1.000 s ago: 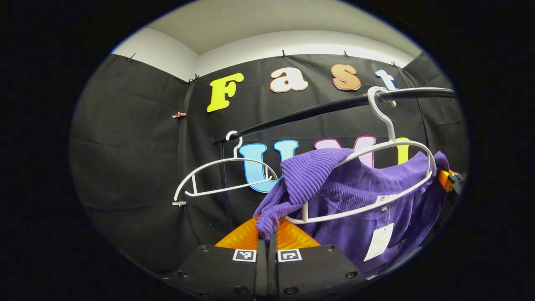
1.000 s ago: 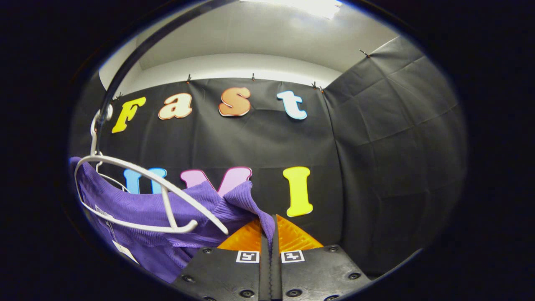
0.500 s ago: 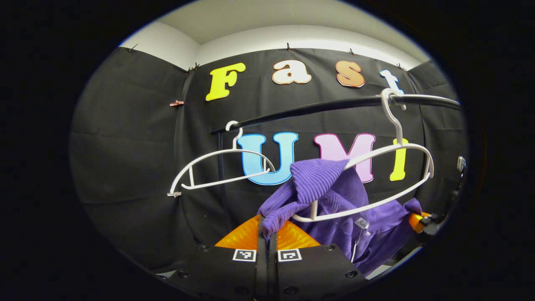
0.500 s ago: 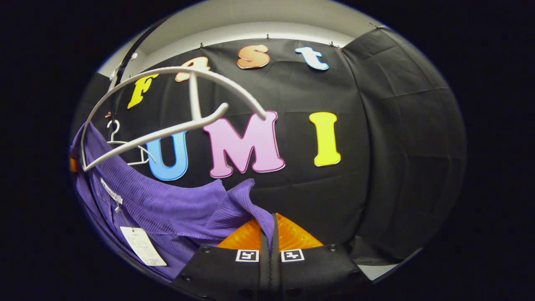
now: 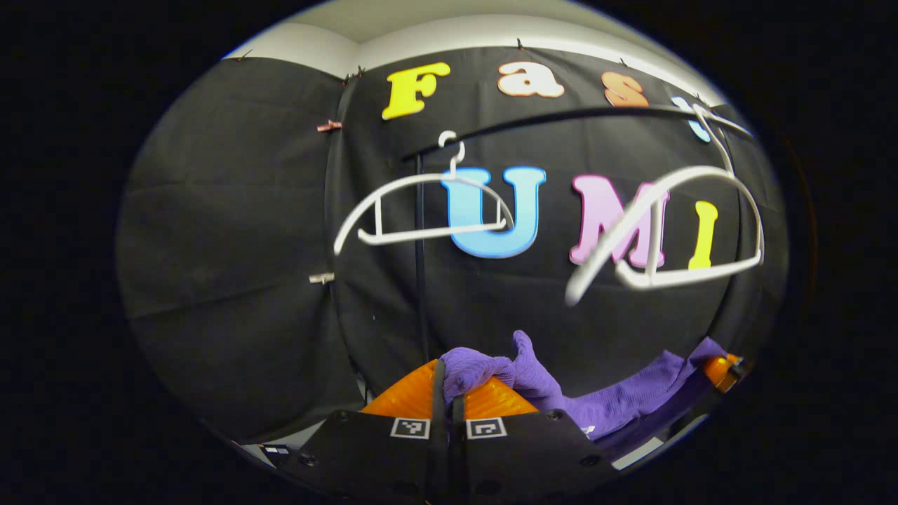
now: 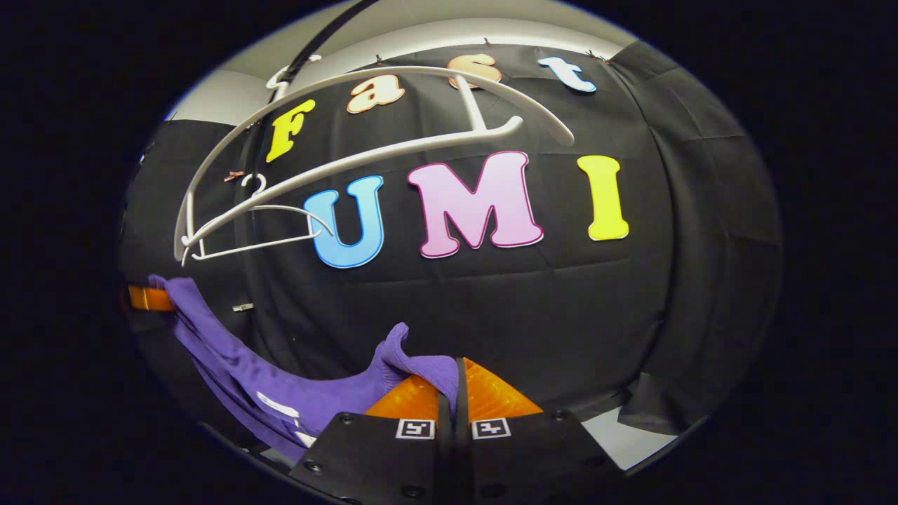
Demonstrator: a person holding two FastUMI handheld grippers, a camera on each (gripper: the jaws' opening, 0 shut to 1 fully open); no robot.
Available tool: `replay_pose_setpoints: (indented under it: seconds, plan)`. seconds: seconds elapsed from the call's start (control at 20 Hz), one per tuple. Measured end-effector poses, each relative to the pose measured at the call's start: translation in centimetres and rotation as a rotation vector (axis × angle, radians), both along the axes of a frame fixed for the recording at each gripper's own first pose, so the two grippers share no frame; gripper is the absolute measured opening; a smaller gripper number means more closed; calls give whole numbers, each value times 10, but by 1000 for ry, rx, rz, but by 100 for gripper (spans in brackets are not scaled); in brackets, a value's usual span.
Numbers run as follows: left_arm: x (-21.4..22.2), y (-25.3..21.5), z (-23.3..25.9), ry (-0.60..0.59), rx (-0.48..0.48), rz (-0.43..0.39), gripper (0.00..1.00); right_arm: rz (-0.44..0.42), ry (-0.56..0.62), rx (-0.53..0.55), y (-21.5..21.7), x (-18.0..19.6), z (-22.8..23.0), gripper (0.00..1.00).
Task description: Grasp the clothes on the hanger with both hands and then place them into the laundry hamper below.
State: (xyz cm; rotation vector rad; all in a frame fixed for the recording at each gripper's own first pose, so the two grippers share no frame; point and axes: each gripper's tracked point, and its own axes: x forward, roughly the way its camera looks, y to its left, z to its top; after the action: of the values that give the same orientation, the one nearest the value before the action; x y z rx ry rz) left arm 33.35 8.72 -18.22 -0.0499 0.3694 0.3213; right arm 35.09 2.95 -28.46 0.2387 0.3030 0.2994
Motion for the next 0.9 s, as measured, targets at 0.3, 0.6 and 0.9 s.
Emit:
replay_pose_setpoints:
  seconds: [0.3,0.6,0.9]
  plan:
    - [-28,-95,-43,93,-91,-184,4,156,-12,25,42,-55,31,5]
    - [-28,-157,20,-14,-170,-305,4,181,-50,102,47,-72,90,5]
    - [-33,-171,-31,62,-262,-298,5,175,63,92,41,-88,44,5]
